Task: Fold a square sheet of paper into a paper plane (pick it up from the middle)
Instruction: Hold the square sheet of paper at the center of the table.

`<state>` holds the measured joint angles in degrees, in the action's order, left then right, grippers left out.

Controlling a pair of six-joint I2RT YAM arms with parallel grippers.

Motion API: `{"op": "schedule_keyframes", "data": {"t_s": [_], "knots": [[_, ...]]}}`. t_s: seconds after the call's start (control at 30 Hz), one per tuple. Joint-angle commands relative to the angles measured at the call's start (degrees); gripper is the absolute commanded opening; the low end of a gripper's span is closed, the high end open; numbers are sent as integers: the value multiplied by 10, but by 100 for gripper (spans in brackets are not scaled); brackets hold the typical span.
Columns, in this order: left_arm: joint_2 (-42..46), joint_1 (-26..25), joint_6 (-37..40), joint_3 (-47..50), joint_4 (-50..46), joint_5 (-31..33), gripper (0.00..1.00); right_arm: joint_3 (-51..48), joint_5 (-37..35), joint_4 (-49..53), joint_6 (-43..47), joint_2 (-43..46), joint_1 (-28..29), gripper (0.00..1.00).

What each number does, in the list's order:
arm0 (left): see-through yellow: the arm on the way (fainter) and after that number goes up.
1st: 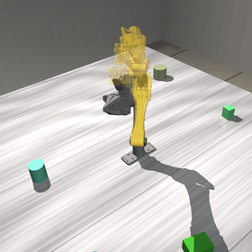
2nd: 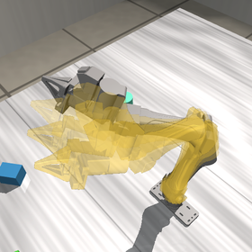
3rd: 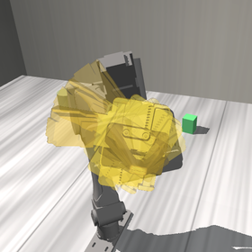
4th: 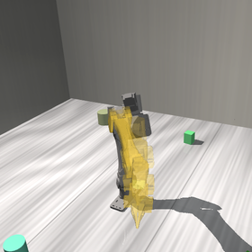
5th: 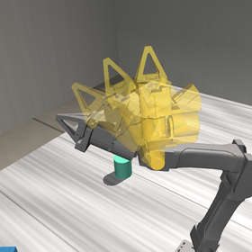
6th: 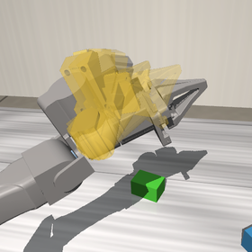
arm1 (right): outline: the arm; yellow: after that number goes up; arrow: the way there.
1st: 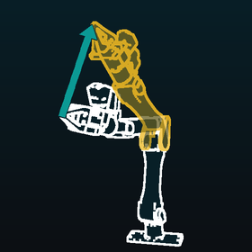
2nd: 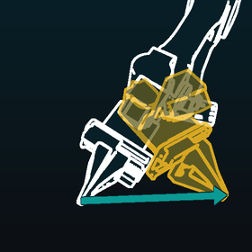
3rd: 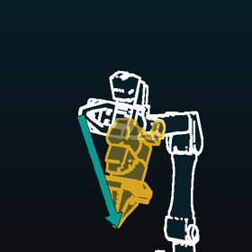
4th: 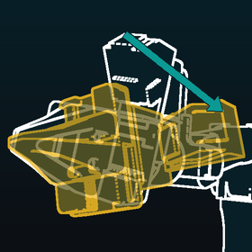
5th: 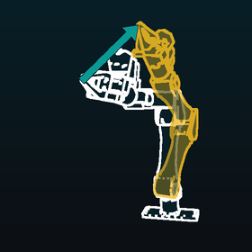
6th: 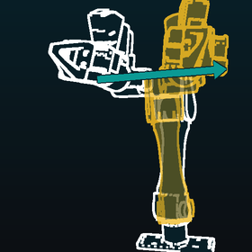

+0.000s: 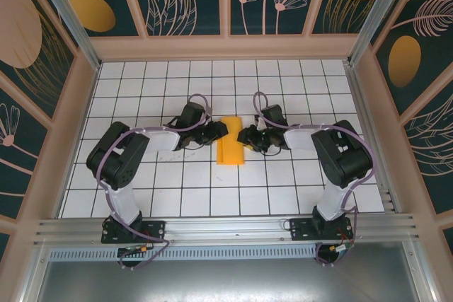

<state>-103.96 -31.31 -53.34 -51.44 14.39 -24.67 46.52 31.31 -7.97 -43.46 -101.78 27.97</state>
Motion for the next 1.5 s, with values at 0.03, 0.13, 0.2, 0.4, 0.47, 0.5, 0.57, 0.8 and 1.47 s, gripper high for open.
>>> {"op": "schedule_keyframes", "data": {"t_s": [0.03,0.13,0.2,0.4,0.47,0.5,0.57,0.8,1.47], "knots": [[83,-1,30,-5,-84,110,48,1,-49,18,-23,28,10,40],[108,-1,31,-3,-110,157,48,9,-67,32,-28,25,15,42],[119,-1,28,5,-112,171,48,25,-79,55,-29,16,22,44],[120,-1,21,23,-97,163,47,68,-133,114,-38,-3,48,48],[117,-1,20,26,-89,155,46,80,-145,130,-32,-11,55,47],[116,-1,19,28,-84,150,46,86,-144,134,-27,-15,57,48],[113,-1,17,32,-78,145,45,102,-146,154,-11,-26,65,48],[112,-1,20,32,-80,146,44,152,-160,224,50,-52,73,48],[108,-1,19,31,-75,140,44,187,-126,275,149,-71,62,48]]}}
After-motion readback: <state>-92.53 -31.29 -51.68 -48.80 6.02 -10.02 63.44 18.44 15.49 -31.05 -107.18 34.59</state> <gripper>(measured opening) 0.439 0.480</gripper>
